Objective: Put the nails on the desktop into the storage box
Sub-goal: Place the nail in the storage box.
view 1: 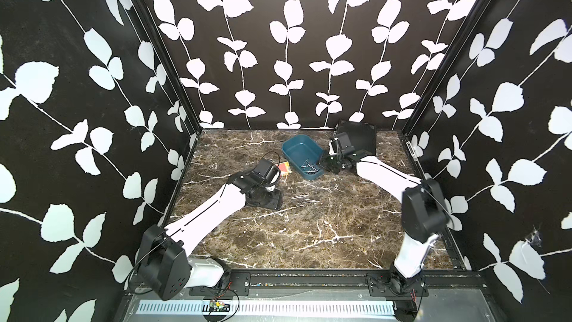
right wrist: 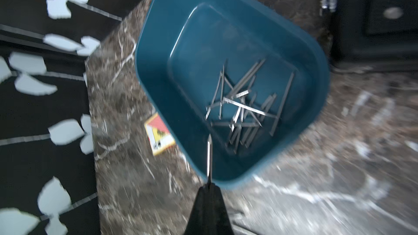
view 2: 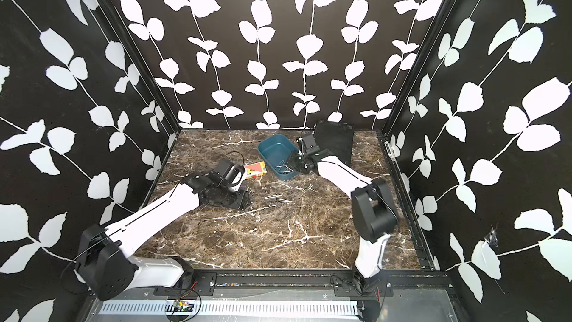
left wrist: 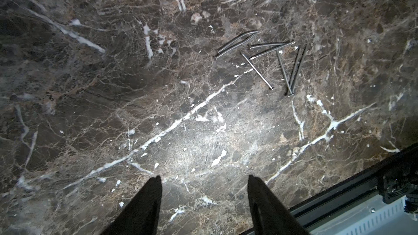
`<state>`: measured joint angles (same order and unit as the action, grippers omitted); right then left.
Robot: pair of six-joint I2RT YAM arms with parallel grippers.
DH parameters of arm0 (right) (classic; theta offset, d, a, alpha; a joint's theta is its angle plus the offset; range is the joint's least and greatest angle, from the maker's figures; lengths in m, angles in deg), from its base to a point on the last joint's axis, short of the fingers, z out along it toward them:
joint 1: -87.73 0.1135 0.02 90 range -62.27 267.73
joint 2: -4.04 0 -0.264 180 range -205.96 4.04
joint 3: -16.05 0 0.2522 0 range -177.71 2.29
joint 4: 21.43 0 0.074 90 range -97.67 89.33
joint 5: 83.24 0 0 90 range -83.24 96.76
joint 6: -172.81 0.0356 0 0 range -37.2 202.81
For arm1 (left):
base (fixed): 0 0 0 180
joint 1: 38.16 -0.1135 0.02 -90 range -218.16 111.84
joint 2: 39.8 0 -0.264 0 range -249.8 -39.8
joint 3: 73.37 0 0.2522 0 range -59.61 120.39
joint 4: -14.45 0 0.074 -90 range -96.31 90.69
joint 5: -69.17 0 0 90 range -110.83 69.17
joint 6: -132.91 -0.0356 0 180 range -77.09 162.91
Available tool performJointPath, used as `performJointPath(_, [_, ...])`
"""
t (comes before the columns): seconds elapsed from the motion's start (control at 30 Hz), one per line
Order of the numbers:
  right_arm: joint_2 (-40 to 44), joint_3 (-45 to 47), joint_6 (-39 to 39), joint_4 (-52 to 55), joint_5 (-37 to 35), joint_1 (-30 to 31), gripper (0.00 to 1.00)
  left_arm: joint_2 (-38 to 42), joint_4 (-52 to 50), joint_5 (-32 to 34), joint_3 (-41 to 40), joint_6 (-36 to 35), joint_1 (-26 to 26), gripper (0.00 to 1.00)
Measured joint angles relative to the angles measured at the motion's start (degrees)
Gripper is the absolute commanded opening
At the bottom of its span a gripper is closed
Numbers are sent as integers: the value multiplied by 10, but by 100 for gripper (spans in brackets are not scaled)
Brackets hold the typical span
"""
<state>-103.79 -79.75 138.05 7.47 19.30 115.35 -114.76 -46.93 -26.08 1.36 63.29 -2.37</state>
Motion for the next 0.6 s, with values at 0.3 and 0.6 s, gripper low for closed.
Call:
performJointPath(0.3, [-95, -38, 85, -41, -31, -3, 20, 3, -14, 12, 0, -10, -3, 60])
performJointPath(0.6, [-10, -37, -36, 40, -11, -1, 27, -130, 18, -14, 37, -49, -4, 55])
